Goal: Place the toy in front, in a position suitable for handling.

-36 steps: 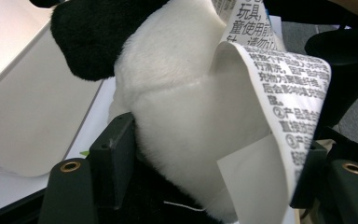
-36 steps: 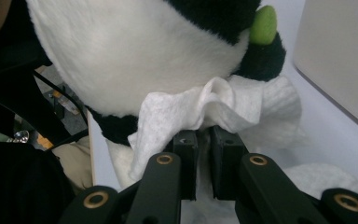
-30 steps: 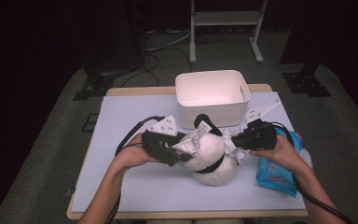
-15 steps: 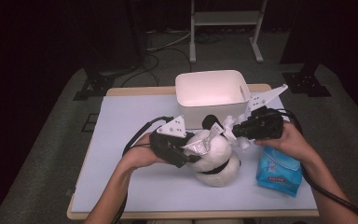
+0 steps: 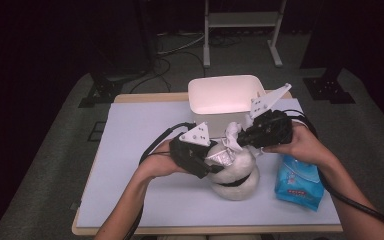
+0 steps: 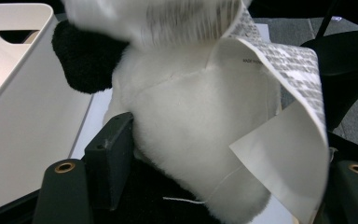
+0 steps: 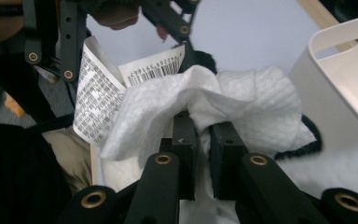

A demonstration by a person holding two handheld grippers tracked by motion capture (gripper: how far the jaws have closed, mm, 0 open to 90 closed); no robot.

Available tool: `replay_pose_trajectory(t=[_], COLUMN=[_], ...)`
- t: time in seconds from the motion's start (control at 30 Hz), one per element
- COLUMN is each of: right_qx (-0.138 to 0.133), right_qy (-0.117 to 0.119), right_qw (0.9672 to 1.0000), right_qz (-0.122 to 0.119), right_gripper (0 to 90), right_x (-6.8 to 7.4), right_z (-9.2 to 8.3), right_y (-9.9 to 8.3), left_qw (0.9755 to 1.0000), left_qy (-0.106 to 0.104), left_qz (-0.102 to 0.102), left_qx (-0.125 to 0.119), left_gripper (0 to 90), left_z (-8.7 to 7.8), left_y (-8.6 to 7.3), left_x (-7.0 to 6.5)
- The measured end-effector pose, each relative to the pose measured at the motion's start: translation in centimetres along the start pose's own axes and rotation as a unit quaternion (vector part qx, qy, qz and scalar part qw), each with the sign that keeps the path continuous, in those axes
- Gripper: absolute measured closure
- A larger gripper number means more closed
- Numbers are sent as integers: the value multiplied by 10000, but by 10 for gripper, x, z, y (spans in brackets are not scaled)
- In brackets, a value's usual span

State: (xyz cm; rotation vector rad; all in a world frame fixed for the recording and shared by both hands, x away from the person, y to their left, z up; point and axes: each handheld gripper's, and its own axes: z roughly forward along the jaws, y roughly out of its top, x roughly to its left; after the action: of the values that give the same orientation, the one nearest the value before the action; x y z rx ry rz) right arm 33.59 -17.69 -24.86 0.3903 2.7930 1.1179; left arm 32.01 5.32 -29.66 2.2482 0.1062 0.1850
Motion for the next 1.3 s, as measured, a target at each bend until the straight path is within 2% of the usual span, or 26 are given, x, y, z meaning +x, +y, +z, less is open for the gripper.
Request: replay_pose_trajectory(t=[0.07, 0.27, 0.43, 0.63, 0.77, 1.17, 1.3], right_qx=[119, 15, -42, -95, -116, -111, -136], right_qy=[-59, -40, -87, -112, -172, -262, -254], right_qw=[9999, 9999, 9996, 9994, 9992, 9986, 9986], right_qz=[-19, 116, 263, 307, 351, 437, 441], right_gripper=[816, 818, 818, 818, 819, 818, 819], right_x=[1, -6, -9, -11, -11, -12, -10], right_z=[3, 0, -6, -11, -14, -21, -22], right_y=[0, -12, -21, -31, -36, -46, -48], left_qw=[10000, 9999, 9997, 9992, 9991, 9969, 9957], left_qy=[3, 70, 164, 191, 187, -109, -310], left_qz=[-13, -74, -145, -274, -370, -783, -864], left_qx=[7, -51, -76, -201, -87, -31, -125], left_gripper=[254, 188, 171, 170, 149, 138, 138], left_z=[0, -2, -8, -10, -10, 16, 30], left_y=[0, 0, -2, -11, -17, -43, -45], left_x=[1, 2, 4, 5, 6, 11, 12])
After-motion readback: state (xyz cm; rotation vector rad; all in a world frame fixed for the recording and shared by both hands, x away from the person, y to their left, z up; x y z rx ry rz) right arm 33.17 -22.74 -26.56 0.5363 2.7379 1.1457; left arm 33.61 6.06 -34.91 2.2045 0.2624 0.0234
